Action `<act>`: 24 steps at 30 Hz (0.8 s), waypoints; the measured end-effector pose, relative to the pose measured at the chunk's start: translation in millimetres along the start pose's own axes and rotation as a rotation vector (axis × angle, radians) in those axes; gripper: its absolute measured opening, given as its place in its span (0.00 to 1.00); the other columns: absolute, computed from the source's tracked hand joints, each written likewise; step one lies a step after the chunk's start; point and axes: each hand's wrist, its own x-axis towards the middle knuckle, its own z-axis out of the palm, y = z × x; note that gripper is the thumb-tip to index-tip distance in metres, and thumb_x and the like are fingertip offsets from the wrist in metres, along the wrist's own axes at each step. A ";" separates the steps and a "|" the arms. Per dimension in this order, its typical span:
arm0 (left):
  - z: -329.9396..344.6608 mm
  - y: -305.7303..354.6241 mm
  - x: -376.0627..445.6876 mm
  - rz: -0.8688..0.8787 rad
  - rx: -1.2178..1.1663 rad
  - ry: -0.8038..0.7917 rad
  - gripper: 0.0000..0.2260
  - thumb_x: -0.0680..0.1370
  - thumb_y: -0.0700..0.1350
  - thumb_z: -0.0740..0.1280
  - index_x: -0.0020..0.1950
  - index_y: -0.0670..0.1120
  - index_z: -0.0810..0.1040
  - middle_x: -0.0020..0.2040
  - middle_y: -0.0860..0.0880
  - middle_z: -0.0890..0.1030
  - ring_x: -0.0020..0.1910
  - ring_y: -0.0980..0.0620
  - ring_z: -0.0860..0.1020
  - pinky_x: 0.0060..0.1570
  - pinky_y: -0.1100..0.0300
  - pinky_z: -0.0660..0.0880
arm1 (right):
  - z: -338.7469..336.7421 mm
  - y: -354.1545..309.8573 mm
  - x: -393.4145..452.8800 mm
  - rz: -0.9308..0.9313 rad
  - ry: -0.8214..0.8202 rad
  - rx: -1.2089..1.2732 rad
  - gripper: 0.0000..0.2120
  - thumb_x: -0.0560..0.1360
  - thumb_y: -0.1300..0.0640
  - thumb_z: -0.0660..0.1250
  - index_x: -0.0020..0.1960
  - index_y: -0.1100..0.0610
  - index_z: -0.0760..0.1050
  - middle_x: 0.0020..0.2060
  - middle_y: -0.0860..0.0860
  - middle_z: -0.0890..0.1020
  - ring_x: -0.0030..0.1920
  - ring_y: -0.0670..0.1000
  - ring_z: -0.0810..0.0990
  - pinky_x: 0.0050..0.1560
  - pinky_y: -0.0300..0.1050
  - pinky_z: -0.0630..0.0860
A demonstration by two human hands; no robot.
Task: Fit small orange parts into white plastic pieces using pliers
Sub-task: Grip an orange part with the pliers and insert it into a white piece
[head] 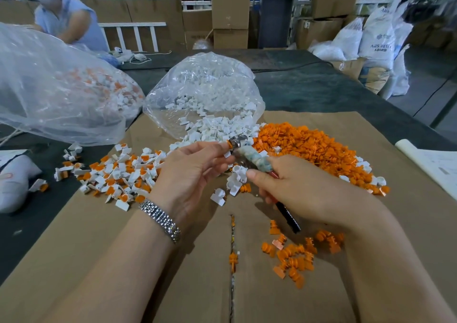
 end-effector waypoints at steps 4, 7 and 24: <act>-1.0 0.0 -0.1 -0.020 -0.017 0.009 0.13 0.69 0.38 0.76 0.51 0.34 0.82 0.45 0.40 0.87 0.41 0.50 0.86 0.36 0.65 0.80 | 4.8 1.8 4.2 -0.017 0.039 -0.024 0.16 0.83 0.41 0.58 0.43 0.49 0.72 0.38 0.52 0.82 0.41 0.53 0.82 0.47 0.55 0.79; -1.2 -0.6 -0.1 -0.041 -0.006 0.018 0.09 0.73 0.36 0.75 0.52 0.34 0.82 0.45 0.39 0.87 0.42 0.49 0.87 0.35 0.66 0.80 | 5.9 3.1 6.2 -0.022 0.043 -0.028 0.17 0.83 0.41 0.58 0.41 0.49 0.71 0.35 0.51 0.79 0.37 0.51 0.79 0.46 0.55 0.79; -7.4 4.3 -2.1 0.058 0.226 0.070 0.05 0.79 0.40 0.72 0.44 0.41 0.81 0.36 0.47 0.84 0.41 0.47 0.86 0.38 0.60 0.81 | -9.5 23.8 9.6 0.079 0.179 0.023 0.29 0.75 0.26 0.54 0.42 0.52 0.74 0.35 0.50 0.80 0.34 0.47 0.78 0.37 0.46 0.71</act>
